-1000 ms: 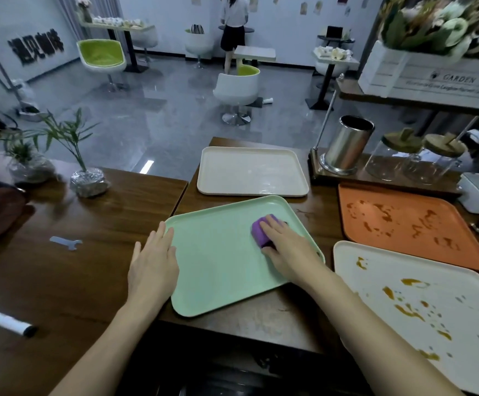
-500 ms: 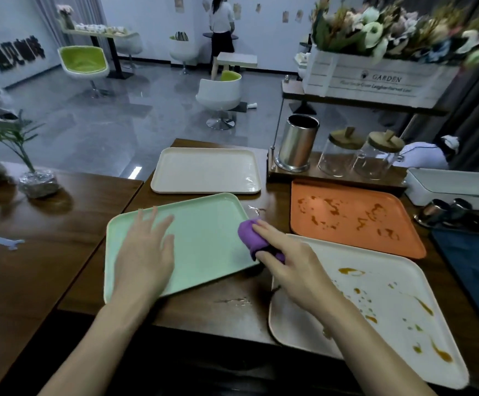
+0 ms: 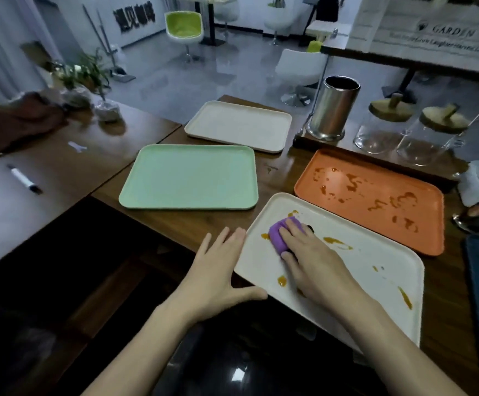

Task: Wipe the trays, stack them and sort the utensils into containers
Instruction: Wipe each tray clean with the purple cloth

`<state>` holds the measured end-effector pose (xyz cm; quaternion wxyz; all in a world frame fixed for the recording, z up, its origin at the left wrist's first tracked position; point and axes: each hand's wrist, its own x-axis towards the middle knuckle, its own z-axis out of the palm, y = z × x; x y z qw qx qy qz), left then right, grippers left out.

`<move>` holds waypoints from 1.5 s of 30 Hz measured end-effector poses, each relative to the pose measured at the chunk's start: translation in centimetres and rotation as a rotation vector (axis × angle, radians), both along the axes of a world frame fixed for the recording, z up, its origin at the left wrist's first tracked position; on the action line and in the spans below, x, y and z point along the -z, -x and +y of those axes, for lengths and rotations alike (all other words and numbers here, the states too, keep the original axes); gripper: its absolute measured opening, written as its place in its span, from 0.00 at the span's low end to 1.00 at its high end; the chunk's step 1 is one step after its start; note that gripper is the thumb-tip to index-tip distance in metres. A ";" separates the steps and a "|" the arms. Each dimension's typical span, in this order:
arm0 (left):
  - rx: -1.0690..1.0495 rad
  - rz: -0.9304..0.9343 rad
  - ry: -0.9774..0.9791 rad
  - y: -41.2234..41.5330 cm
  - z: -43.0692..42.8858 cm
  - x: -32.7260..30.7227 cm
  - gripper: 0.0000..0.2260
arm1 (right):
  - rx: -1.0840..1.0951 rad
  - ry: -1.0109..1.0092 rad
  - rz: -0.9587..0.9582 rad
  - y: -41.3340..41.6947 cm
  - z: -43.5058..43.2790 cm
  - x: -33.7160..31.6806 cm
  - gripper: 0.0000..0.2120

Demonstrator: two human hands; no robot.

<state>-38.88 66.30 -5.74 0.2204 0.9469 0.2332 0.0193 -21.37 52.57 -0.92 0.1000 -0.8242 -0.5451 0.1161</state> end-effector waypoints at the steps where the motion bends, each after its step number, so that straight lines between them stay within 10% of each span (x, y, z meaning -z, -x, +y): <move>1: -0.015 0.009 -0.022 -0.1 -0.3 0.1 0.56 | -0.023 0.009 -0.012 0.0 0.1 0.1 0.26; 9: -0.139 -0.080 0.024 -0.9 -1.4 1.1 0.55 | -0.324 0.044 -0.044 1.4 0.5 0.6 0.27; 24: -0.174 -0.068 0.077 -1.0 -1.7 0.4 0.55 | -0.034 -0.071 -0.076 -5.2 6.0 1.6 0.06; 33: -0.171 -0.069 0.075 -1.3 -1.4 1.1 0.56 | -0.305 0.028 0.032 1.1 2.6 1.2 0.27; 45: -0.148 -0.007 0.078 -1.1 -1.1 0.6 0.64 | -0.338 -0.030 0.166 1.2 -1.1 1.1 0.23</move>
